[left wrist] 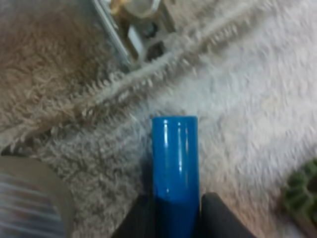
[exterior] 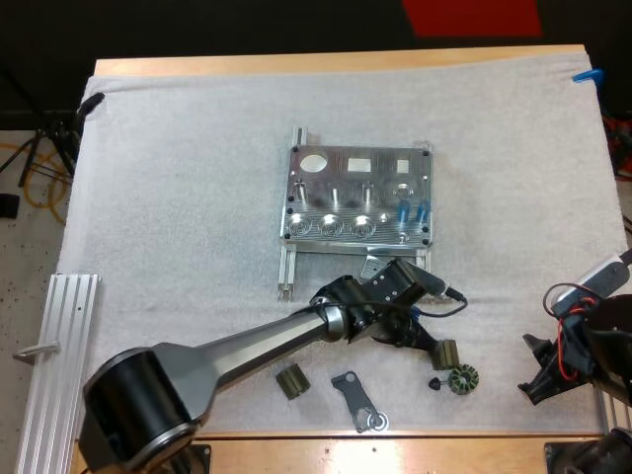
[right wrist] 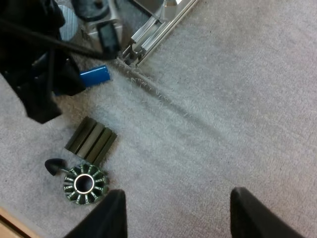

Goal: Load cells from right to left

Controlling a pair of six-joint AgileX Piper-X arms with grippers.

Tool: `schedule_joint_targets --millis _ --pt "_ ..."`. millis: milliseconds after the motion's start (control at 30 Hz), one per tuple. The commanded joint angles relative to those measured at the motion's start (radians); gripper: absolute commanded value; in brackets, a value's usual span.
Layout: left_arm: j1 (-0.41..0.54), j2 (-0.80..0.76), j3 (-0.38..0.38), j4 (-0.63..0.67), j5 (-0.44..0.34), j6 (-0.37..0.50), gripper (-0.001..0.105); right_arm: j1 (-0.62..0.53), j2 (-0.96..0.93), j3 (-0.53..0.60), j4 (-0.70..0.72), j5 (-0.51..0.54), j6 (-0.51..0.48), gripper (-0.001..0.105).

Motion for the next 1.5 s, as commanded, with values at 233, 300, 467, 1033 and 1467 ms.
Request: schedule_joint_targets --millis 233,300,467,1033,1467 --pt "-0.004 -0.187 -0.005 0.128 -0.118 0.299 0.0 -0.006 -0.004 -0.002 -0.016 -0.018 -0.009 0.047" --pt "-0.004 -0.243 -0.005 0.165 -0.124 0.36 0.0 -0.006 -0.004 -0.002 -0.031 -0.046 0.003 0.047" --pt "-0.004 -0.363 -0.005 0.223 -0.125 0.486 0.0 -0.006 -0.004 -0.002 -0.05 -0.11 0.029 0.047" --pt "-0.015 -0.571 -0.005 0.347 -0.036 0.764 0.0 -0.006 0.04 -0.002 -0.251 -0.493 0.269 0.047" --pt "-0.085 -0.571 -0.005 0.329 -0.031 0.822 0.0 -0.006 0.163 -0.002 -0.308 -0.572 0.39 0.058"
